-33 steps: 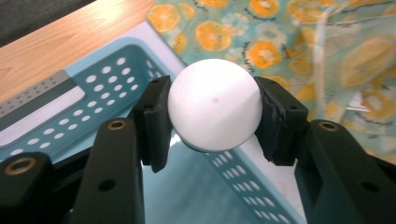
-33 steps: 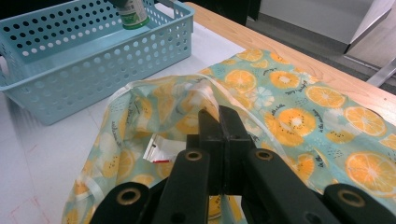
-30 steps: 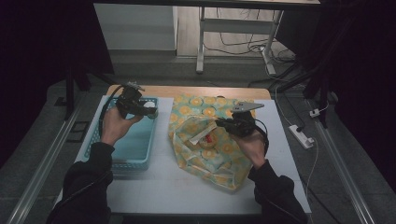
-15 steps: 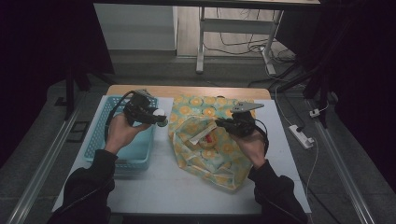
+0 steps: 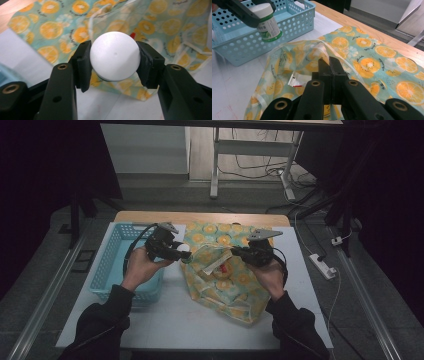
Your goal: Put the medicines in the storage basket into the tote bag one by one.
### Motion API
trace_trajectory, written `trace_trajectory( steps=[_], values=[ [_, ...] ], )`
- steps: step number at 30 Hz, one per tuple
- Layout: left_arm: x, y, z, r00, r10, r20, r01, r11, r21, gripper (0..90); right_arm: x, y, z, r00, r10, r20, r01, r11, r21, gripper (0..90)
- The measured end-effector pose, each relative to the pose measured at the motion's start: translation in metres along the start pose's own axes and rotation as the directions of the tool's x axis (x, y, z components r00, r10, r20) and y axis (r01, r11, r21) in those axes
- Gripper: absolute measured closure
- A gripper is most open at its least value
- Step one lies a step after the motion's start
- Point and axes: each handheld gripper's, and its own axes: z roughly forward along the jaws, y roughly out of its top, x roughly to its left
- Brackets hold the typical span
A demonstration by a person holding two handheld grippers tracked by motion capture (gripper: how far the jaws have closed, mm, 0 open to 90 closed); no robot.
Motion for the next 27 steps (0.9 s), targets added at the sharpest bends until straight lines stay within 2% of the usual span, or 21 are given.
trace_trajectory(
  steps=[7, 16, 27],
  values=[
    [-0.017, 0.011, 0.013, 0.9983, 0.050, 0.029, -0.050, 0.9987, 0.009, 50.4, 0.000, 0.000, -0.001, 1.0000, -0.001, 0.001, 0.001, 1.000, -0.008, 89.9],
    [-0.033, 0.023, 0.033, 0.9941, 0.082, 0.070, -0.083, 0.9965, 0.009, 50.4, 0.000, 0.001, -0.001, 1.0000, -0.003, 0.002, 0.003, 1.000, -0.011, 89.9],
    [-0.047, 0.037, 0.063, 0.9862, 0.128, 0.106, -0.131, 0.9911, 0.026, 50.4, 0.000, 0.001, -0.002, 1.0000, -0.005, 0.005, 0.005, 1.000, -0.017, 89.9]
  ],
)
